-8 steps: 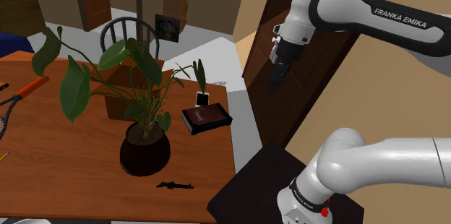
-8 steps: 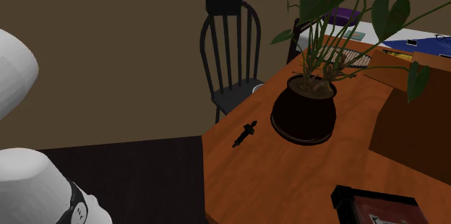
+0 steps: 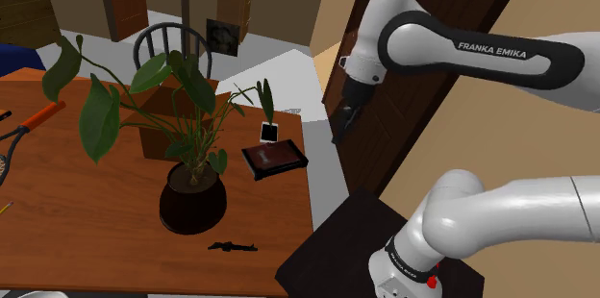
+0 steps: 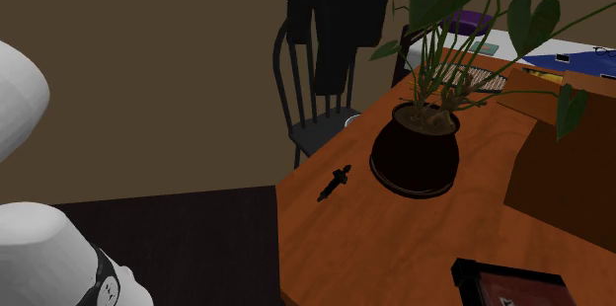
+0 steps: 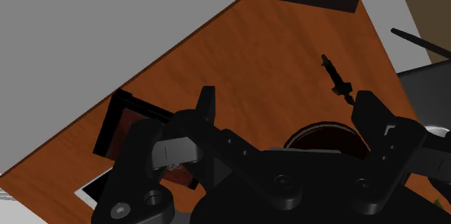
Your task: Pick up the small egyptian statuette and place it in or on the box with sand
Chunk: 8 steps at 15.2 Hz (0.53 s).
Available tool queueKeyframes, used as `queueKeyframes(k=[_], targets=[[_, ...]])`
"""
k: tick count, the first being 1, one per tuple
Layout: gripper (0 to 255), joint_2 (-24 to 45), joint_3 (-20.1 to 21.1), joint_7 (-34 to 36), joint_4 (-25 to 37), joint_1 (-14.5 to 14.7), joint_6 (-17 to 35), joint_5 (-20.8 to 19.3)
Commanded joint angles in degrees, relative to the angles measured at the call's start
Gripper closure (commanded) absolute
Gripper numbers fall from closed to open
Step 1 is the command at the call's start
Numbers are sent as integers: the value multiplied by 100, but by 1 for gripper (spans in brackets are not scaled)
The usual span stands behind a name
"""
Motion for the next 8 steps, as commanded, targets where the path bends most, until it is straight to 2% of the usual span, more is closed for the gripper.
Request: queueKeyframes(k=[1, 8], targets=[[0, 218, 171, 133, -170, 82, 398, 129], [0, 1202, 705, 496, -548, 331, 1759, 475]])
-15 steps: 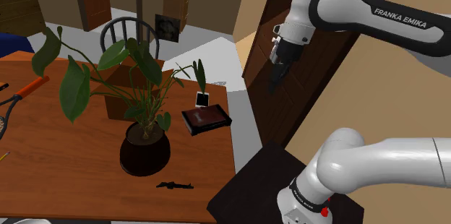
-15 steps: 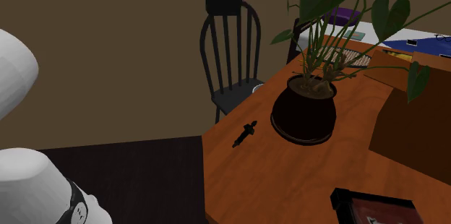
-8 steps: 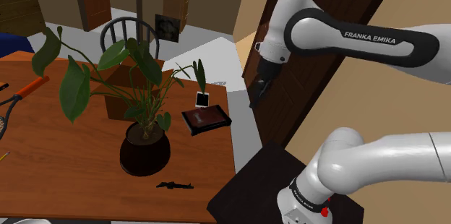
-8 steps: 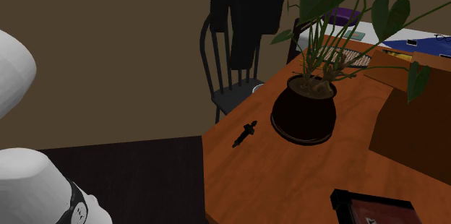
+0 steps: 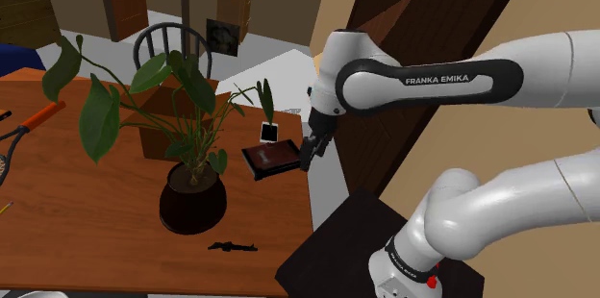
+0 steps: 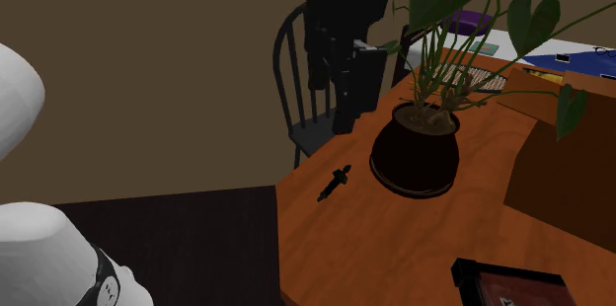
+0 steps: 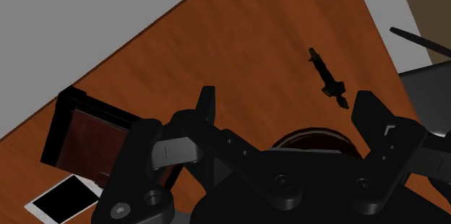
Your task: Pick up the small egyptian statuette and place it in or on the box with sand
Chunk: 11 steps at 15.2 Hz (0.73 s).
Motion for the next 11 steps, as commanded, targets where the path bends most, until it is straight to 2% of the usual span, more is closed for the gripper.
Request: queueKeyframes(k=[1, 6, 11], targets=[[0, 359, 146, 92, -60, 55, 433, 77], [0, 1361, 522, 374, -37, 181, 1414, 194], [0, 2513, 855, 745, 193, 262, 2331, 96]])
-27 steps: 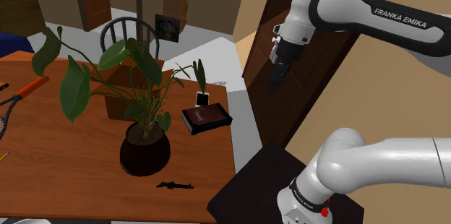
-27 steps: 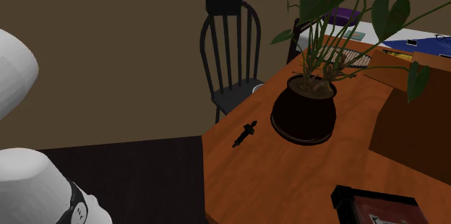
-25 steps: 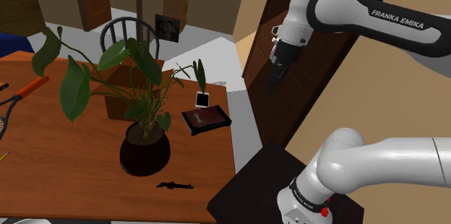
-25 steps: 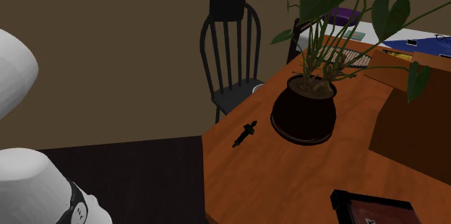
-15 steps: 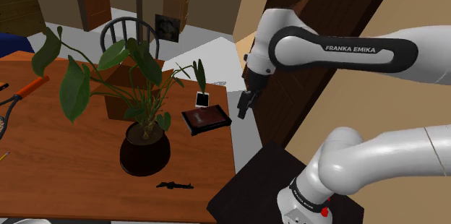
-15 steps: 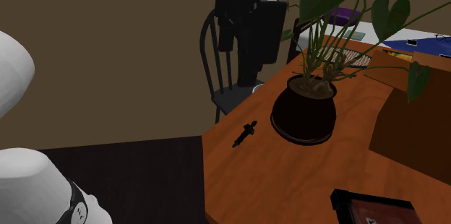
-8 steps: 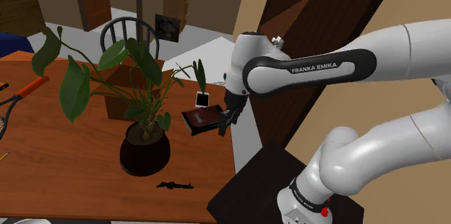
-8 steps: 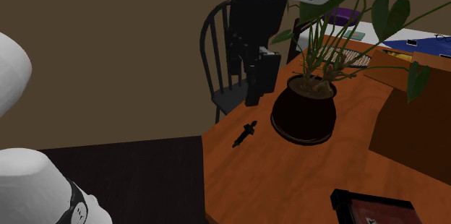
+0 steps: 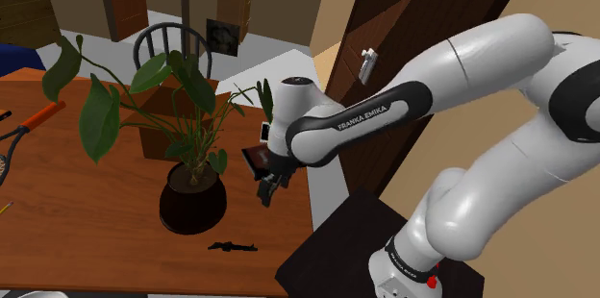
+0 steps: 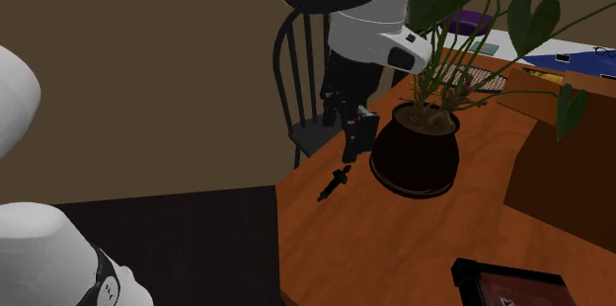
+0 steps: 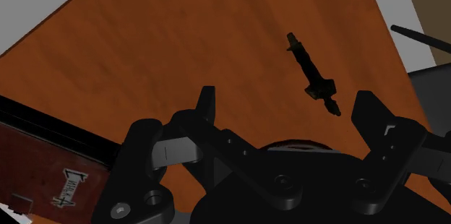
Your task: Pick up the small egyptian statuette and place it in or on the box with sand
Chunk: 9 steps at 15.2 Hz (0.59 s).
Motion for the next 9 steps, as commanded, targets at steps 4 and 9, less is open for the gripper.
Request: queueKeyframes(k=[4, 9], targets=[[0, 1263, 238, 493, 415, 85, 831, -349], [0, 2507, 213, 1098, 988, 345, 1443, -931]])
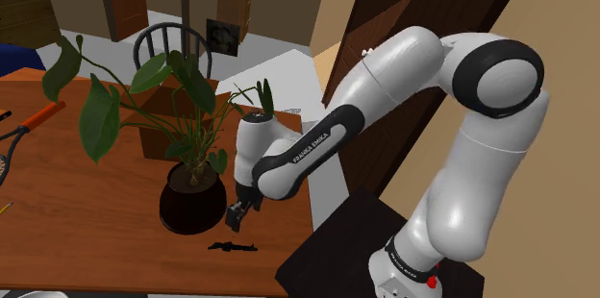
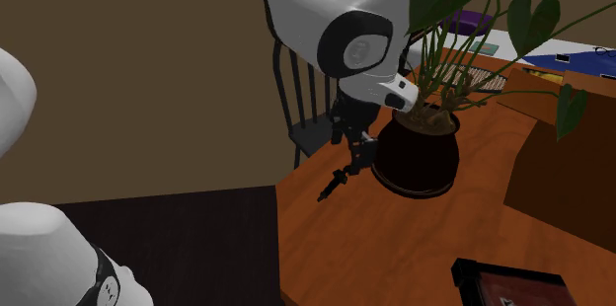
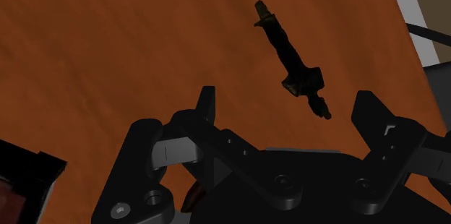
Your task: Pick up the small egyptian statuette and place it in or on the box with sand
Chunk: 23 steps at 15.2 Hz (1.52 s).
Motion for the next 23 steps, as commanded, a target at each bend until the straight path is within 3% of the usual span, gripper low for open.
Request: queueKeyframes(k=[1, 5, 12, 21, 22, 23], targets=[[0, 483, -38, 264, 235, 162, 228, -225], [0, 1392, -234, 635, 828, 521, 508, -588], [0, 1910, -407, 751, 910, 700, 945, -751], [0, 1953, -421, 759, 919, 715, 979, -763], [255, 1954, -422, 759, 920, 715, 979, -763], [255, 1954, -422, 759, 921, 715, 979, -763]])
